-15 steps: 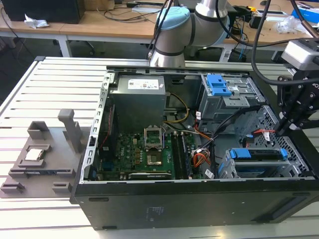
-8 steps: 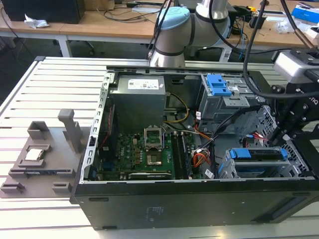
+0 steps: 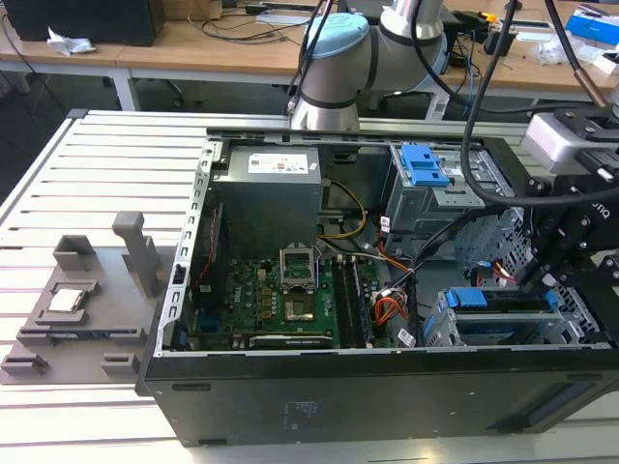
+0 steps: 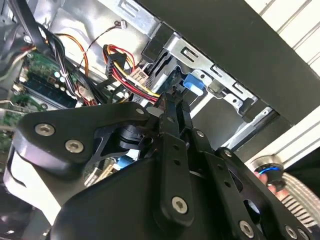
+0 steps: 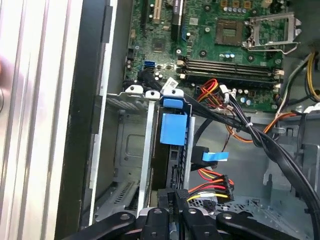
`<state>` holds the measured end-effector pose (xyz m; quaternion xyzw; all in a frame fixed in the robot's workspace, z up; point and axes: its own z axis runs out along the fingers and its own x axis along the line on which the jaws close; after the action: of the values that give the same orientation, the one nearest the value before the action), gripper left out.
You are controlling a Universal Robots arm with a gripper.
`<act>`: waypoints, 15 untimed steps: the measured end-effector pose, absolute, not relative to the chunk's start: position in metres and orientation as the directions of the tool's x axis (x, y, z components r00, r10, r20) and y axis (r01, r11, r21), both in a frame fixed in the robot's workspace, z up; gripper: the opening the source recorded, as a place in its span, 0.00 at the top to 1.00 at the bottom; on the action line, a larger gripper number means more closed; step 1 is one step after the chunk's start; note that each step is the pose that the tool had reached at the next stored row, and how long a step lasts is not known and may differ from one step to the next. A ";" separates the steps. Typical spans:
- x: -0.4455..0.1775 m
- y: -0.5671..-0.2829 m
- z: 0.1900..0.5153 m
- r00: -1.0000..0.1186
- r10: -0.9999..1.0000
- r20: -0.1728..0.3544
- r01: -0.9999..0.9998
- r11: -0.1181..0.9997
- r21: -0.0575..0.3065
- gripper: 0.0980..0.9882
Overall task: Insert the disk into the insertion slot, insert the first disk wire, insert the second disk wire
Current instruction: 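Insert the first disk wire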
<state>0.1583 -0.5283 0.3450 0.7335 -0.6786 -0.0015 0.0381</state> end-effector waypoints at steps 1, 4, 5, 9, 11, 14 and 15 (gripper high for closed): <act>0.158 -0.528 0.345 0.064 -0.997 0.042 -0.996 -0.061 0.058 0.92; 0.158 -0.529 0.345 0.049 -0.998 0.024 -0.997 -0.048 0.057 0.92; 0.158 -0.529 0.345 0.049 -0.999 0.023 -0.997 -0.047 0.057 0.92; 0.158 -0.531 0.342 0.006 -1.000 0.022 -0.998 -0.005 0.056 0.92; 0.157 -0.531 0.341 -0.024 -0.999 0.022 -0.998 0.025 0.056 0.92; 0.157 -0.532 0.341 -0.032 -0.999 0.019 -0.998 0.033 0.057 0.92; 0.157 -0.533 0.340 -0.032 -0.999 0.018 -0.998 0.033 0.057 0.92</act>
<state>0.1566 -0.5327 0.3404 0.6952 -0.7182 -0.0139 0.0263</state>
